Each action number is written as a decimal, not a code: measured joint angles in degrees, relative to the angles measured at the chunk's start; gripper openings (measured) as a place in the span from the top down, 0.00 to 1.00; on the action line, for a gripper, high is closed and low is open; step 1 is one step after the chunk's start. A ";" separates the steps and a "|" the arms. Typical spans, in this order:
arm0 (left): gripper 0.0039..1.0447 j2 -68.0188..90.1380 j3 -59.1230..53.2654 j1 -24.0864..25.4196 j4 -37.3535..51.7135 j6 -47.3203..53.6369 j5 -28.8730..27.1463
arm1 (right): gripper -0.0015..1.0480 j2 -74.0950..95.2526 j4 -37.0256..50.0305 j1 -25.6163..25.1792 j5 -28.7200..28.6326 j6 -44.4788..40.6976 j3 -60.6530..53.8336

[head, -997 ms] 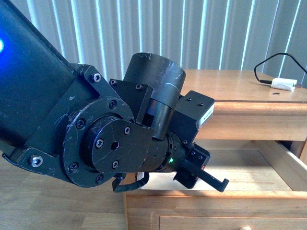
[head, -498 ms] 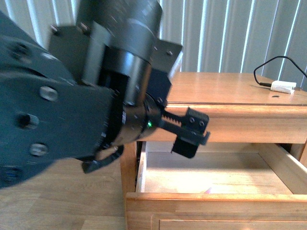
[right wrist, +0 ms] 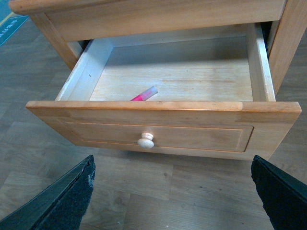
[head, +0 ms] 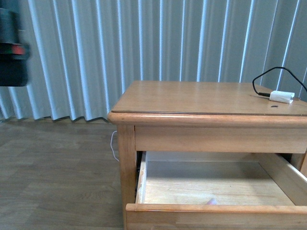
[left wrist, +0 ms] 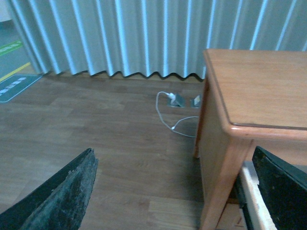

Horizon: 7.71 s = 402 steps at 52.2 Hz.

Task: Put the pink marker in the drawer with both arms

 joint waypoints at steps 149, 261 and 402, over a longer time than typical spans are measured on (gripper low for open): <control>0.06 -51.06 -30.82 24.68 -17.38 1.16 34.29 | 0.09 36.24 24.44 11.04 19.41 -15.12 -1.31; 0.06 -51.06 -30.82 24.68 -17.38 1.16 34.29 | 0.09 22.27 10.91 10.51 13.40 2.49 12.96; 0.06 -51.06 -30.82 24.68 -17.38 1.16 34.27 | 0.42 -37.92 5.40 8.09 23.47 -2.80 -17.94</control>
